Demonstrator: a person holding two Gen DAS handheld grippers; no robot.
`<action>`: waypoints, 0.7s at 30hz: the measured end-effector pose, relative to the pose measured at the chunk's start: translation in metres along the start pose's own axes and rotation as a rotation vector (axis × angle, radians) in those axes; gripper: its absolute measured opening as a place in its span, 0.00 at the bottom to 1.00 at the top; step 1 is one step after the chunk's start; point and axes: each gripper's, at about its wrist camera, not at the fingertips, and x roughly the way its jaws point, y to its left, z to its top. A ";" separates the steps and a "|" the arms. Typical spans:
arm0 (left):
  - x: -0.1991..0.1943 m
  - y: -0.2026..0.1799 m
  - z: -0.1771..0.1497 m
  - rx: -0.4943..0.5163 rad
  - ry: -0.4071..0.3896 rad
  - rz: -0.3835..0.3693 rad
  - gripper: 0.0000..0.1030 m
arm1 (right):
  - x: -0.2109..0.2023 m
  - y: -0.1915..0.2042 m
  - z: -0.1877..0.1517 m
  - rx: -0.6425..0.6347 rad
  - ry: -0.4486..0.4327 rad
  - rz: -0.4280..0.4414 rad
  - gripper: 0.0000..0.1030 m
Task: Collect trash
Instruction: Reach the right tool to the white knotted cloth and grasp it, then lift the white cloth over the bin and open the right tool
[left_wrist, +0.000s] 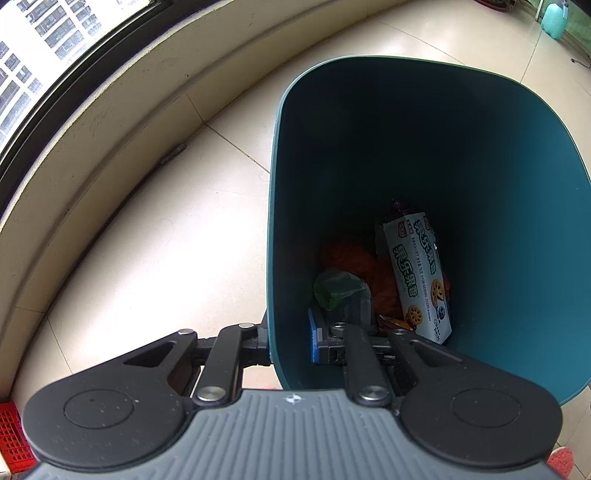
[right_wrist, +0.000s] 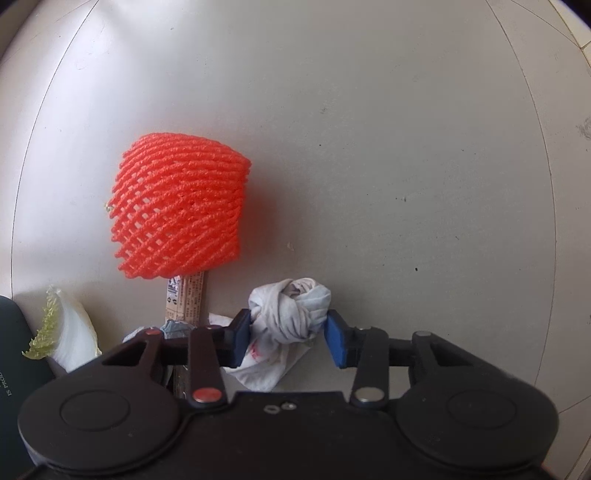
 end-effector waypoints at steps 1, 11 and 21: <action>0.000 -0.001 0.000 0.002 -0.002 0.002 0.15 | -0.004 0.000 0.000 -0.008 -0.004 -0.002 0.32; -0.004 0.007 0.001 -0.017 0.004 -0.030 0.15 | -0.092 0.027 -0.016 -0.253 -0.099 -0.033 0.29; -0.011 0.013 0.005 -0.024 0.012 -0.062 0.15 | -0.235 0.090 -0.037 -0.501 -0.249 0.092 0.29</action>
